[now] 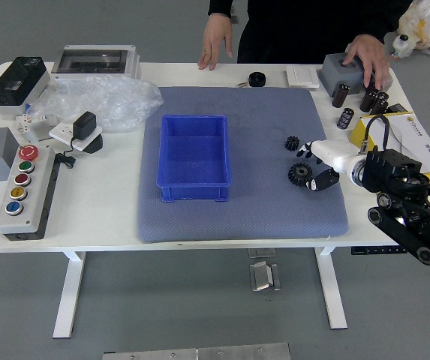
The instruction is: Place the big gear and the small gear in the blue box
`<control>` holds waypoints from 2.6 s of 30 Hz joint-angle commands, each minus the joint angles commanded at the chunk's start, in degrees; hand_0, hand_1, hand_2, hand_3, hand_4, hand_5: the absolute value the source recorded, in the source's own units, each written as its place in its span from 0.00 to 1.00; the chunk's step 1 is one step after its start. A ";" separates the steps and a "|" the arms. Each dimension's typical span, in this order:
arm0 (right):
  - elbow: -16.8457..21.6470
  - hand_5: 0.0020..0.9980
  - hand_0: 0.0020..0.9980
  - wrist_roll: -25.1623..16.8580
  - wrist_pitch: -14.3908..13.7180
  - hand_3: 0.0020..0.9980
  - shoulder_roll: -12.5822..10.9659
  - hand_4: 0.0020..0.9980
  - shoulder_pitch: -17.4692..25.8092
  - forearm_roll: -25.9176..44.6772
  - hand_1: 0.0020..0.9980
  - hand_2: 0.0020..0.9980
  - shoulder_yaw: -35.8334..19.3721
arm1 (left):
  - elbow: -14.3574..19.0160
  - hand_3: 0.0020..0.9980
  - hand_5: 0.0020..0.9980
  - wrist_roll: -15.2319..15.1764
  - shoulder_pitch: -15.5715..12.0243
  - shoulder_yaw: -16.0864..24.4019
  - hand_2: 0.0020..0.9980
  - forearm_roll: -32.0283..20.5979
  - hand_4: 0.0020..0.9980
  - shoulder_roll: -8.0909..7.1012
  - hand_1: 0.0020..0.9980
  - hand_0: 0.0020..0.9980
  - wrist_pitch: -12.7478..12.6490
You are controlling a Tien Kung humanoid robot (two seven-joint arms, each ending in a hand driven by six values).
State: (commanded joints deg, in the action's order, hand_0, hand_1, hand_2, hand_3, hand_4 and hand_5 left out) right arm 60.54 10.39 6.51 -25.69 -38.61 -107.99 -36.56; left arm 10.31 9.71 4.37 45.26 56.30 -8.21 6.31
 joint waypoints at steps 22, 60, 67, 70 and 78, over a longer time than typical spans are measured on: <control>-2.68 0.23 0.66 -1.47 -2.86 0.70 1.58 0.80 0.07 0.23 0.59 0.69 1.51 | 0.00 0.89 0.35 -0.06 0.28 -0.01 0.90 0.07 0.82 0.20 0.90 0.92 0.06; 0.58 0.17 0.55 -0.75 -4.57 0.62 -0.01 0.68 -1.81 -0.87 0.43 0.50 1.41 | 0.00 0.89 0.35 -0.10 0.10 0.00 0.90 0.24 0.82 -0.14 0.90 0.92 0.06; 5.01 0.16 0.56 0.40 -2.86 0.62 -1.57 0.69 -4.75 -0.26 0.43 0.50 2.30 | 0.00 0.89 0.35 -0.17 0.02 0.25 0.90 0.30 0.82 -0.34 0.90 0.92 0.03; 6.65 0.16 0.56 0.80 -2.20 0.62 -1.91 0.69 -6.40 0.01 0.43 0.50 2.96 | 0.00 0.89 0.35 -0.18 0.01 0.30 0.90 0.34 0.82 -0.42 0.90 0.92 0.02; 8.65 0.15 0.56 1.60 -0.72 0.62 0.39 0.66 -12.46 0.83 0.44 0.50 5.69 | 0.00 0.89 0.35 -0.09 -0.05 0.32 0.90 0.59 0.82 -0.75 0.90 0.92 0.03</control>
State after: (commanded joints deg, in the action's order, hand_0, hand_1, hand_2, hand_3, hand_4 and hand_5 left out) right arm 69.19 11.99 5.79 -25.30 -51.07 -107.16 -30.87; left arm 10.31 9.62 4.32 45.58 56.89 -8.96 6.33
